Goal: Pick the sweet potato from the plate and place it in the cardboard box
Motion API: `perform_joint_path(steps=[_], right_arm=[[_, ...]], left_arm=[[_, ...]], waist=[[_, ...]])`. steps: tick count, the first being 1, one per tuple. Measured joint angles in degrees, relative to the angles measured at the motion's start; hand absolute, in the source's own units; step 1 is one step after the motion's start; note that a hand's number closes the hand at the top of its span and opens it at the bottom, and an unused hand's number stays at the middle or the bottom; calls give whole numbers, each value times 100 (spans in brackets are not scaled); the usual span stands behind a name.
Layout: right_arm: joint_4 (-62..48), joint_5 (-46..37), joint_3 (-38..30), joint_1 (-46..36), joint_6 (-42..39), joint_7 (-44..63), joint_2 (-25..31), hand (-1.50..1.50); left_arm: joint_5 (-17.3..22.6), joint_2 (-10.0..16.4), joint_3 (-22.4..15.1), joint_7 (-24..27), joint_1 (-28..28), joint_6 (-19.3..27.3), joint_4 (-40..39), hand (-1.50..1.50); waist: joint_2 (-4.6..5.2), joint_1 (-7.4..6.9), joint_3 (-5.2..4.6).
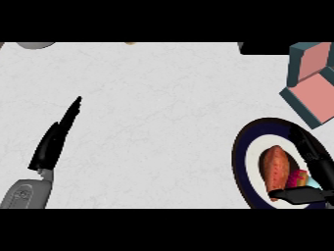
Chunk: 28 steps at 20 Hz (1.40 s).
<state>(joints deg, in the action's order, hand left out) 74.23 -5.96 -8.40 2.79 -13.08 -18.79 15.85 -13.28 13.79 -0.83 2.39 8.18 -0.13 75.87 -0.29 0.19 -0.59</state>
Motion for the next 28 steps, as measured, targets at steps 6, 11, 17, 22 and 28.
perform_joint_path(steps=[6, 11, 17, 22, 28], right_arm=[[-62, -141, 87, -151, 0, -9, -141, -150], [26, -162, 142, -292, -30, 223, -247, -150], [19, -299, 220, -439, 61, 332, -395, -150], [-57, -568, 299, -573, 301, 222, -492, 150], [3, -1030, 249, -590, 1174, -53, -724, 150]], left_arm=[[-37, -60, 25, -136, -62, -107, 218, 0], [-55, -32, 134, -51, -138, -167, 237, 0], [-163, -113, 165, 100, -105, -141, 73, 0], [-140, -92, 224, 32, -61, -232, 86, 0], [-160, -129, 211, -112, -77, -281, 236, 0]], waist=[[-11, 2, -15], [-9, 6, -12], [-19, 9, -34], [-33, 3, -53], [-29, -2, -42]])
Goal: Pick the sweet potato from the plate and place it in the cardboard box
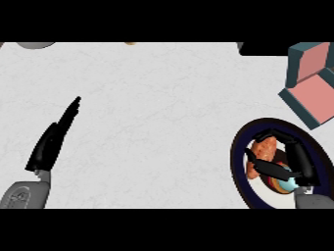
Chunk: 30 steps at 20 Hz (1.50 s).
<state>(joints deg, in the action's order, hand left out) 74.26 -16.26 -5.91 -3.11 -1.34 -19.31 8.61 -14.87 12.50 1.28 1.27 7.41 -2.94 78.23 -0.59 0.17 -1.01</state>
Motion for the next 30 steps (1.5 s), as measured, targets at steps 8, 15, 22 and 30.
perform_joint_path(steps=[8, 15, 22, 30], right_arm=[[-158, -93, -316, -97, 670, -141, -125, 150], [-912, -1702, -428, -1113, 1635, 2155, 681, 150], [-1746, -3314, -343, -2434, 1615, 4576, 1624, 150], [-2588, -5089, 194, -4498, 705, 7337, 2068, 150]], left_arm=[[-61, -46, 41, 19, 58, 9, -53, 0], [-136, -82, -114, 95, 252, -58, -46, 0], [-209, -159, -351, 99, 471, -193, -60, 0], [-263, -254, -439, 60, 650, -199, -231, 0]], waist=[[10, -11, 19], [228, -473, -19], [319, -906, -12], [252, -964, 27]])
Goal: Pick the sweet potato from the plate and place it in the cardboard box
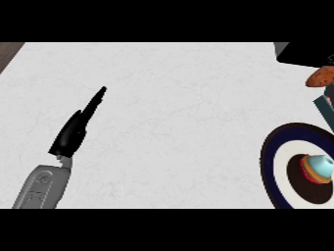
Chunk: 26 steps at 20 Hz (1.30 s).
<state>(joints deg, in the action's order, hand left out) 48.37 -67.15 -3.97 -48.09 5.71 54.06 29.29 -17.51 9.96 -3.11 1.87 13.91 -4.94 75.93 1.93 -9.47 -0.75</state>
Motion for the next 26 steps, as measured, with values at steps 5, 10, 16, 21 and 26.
perform_joint_path(steps=[5, 10, 16, 21, 26], right_arm=[[-638, -800, 224, -1192, -532, 891, -150, 150], [-1171, -1340, 187, -2032, -681, 1247, -289, 150], [-1686, -1630, -114, -2480, -782, 1308, -183, 150], [-2045, -1693, -438, -2422, -779, 1186, 13, 150], [-2256, -1424, -997, -2121, -708, 1068, 188, 150]], left_arm=[[16, 14, 74, -15, -15, 37, -58, 0], [57, 56, 213, 43, -91, 99, -136, 0], [110, 148, 370, 114, -238, 128, -157, 0], [154, 187, 442, 126, -380, 125, -54, 0], [180, 170, 471, 94, -496, 140, 43, 0]], waist=[[-43, 144, 30], [-77, 375, 50], [-116, 611, 63], [-137, 724, 71], [-152, 807, 77]])
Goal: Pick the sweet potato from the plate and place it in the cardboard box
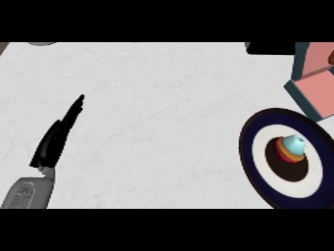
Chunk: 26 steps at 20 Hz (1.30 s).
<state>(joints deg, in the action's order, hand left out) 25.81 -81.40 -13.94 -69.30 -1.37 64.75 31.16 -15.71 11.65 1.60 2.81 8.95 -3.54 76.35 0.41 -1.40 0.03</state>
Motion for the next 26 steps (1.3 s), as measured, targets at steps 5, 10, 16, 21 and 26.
perform_joint_path(steps=[5, 10, 16, 21, 26], right_arm=[[-38, 673, -811, 439, 258, -237, -83, -150], [150, 943, -1076, 825, 1134, -763, -157, -150], [756, 1125, -1288, 1037, 2801, -1370, -291, -150], [1091, 1586, -1689, 1315, 3905, -1828, -445, -150], [1584, 2107, -2037, 1758, 4834, -2432, -579, -150]], left_arm=[[30, 76, 88, 15, -24, -24, -4, 0], [11, 19, 44, -89, -19, -28, 82, 0], [33, 54, 84, -130, 85, -73, 35, 0], [-12, 22, 75, -68, 77, -23, -11, 0], [-85, -45, 57, -14, 12, 85, -49, 0]], waist=[[-9, 59, 3], [-6, 48, 6], [10, 30, 10], [0, 61, 8], [-20, 117, 5]])
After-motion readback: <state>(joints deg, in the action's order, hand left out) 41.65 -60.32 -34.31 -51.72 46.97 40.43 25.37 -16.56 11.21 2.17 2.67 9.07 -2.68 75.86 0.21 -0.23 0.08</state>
